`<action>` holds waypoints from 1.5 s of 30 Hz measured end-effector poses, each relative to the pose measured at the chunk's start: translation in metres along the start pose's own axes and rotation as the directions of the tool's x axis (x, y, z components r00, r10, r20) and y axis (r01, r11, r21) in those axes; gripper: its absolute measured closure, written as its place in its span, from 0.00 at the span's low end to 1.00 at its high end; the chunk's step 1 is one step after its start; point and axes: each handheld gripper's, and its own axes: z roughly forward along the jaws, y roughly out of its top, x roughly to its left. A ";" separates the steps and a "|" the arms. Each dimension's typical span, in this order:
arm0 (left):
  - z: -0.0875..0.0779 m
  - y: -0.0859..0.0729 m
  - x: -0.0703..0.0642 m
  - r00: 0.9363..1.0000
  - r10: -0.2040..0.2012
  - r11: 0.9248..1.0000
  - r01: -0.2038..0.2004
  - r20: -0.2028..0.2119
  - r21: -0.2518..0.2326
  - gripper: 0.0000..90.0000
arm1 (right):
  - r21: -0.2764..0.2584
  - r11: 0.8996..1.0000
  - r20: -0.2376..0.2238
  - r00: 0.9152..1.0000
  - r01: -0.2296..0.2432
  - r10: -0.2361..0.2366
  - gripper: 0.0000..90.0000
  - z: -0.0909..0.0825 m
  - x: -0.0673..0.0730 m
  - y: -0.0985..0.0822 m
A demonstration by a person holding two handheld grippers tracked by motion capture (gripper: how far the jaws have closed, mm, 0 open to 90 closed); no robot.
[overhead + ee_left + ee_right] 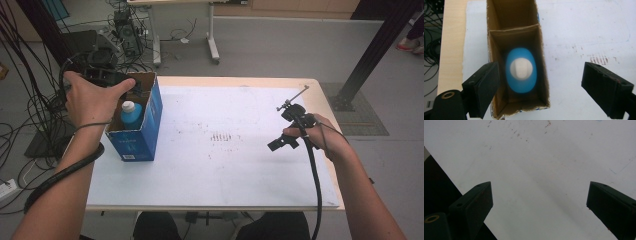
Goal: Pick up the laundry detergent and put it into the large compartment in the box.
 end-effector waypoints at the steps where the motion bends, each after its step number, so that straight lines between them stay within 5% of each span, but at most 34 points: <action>1: 0.000 0.000 0.000 1.000 0.000 1.000 0.000 0.000 0.000 0.16 | 0.000 1.000 0.001 1.000 0.006 -0.006 0.07 0.000 0.000 0.000; 18: -0.018 0.006 -0.037 0.990 0.118 0.990 -0.123 0.073 0.071 0.10 | -0.001 1.000 0.000 1.000 0.004 -0.004 0.07 0.000 -0.001 0.001; 31: -0.010 0.008 -0.076 0.969 0.197 0.971 -0.214 0.146 0.108 0.09 | -0.003 1.000 -0.001 1.000 -0.005 0.005 0.07 -0.001 -0.004 -0.001; 45: 0.018 0.003 -0.098 0.948 0.232 0.946 -0.272 0.216 0.178 0.08 | 0.004 1.000 -0.007 1.000 -0.008 0.008 0.07 -0.001 -0.005 -0.006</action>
